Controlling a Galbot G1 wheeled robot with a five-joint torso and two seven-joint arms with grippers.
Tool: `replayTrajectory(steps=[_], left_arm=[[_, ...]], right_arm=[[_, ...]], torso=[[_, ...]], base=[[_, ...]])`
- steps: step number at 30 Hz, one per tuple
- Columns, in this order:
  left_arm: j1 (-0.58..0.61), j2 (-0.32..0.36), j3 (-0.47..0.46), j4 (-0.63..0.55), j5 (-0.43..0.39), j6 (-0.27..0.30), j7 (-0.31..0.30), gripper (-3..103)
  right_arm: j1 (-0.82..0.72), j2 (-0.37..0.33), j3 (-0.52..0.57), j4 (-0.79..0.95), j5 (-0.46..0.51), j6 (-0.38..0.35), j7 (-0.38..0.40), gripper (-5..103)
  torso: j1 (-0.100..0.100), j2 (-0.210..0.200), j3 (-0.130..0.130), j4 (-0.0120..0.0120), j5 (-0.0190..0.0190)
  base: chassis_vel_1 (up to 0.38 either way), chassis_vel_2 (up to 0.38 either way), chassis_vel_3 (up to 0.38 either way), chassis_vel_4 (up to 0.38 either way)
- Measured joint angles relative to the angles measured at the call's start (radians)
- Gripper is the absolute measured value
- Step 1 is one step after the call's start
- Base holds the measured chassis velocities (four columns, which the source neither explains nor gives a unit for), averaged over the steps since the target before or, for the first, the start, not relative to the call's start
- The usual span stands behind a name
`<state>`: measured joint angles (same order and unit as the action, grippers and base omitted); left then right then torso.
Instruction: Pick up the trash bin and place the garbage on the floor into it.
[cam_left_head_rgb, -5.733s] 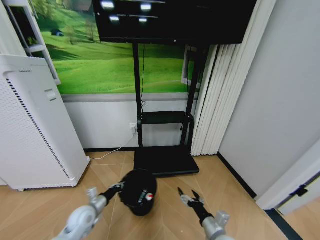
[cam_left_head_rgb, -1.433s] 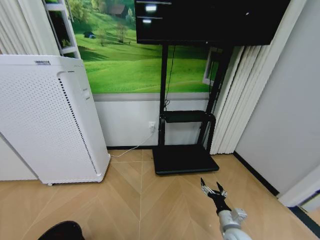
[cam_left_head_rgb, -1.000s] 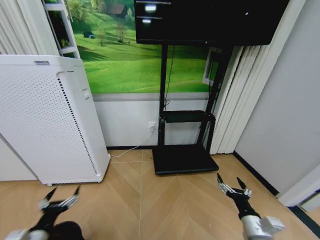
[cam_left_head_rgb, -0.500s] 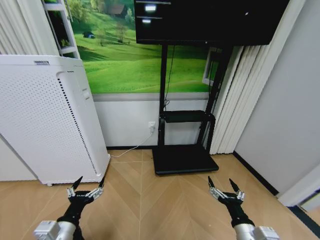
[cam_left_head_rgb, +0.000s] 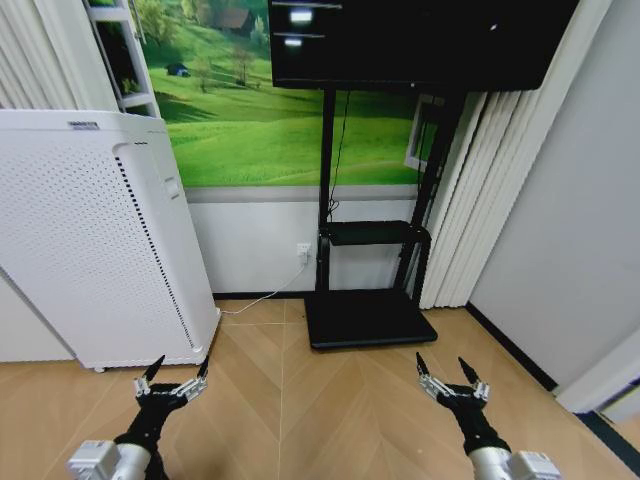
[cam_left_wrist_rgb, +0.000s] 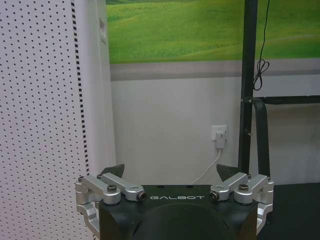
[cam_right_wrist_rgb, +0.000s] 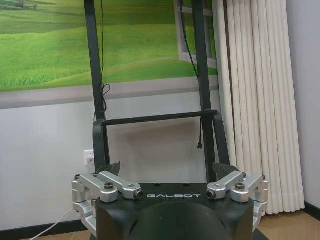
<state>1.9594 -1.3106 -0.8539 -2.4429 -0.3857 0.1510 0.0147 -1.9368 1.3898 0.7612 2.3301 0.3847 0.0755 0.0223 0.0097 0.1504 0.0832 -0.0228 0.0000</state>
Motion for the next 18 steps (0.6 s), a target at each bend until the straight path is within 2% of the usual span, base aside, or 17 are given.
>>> replayTrajectory(steps=[18], left_arm=[[0.0, 0.0, -0.001, 0.002, -0.002, 0.0, 0.001, 100]], right_arm=[[0.001, -0.001, 0.0, -0.002, 0.002, -0.001, 0.0, 100]], torso=[[0.021, 0.075, 0.055, 0.0, 0.0]], base=[[0.0, 0.0, 0.0, 0.0]])
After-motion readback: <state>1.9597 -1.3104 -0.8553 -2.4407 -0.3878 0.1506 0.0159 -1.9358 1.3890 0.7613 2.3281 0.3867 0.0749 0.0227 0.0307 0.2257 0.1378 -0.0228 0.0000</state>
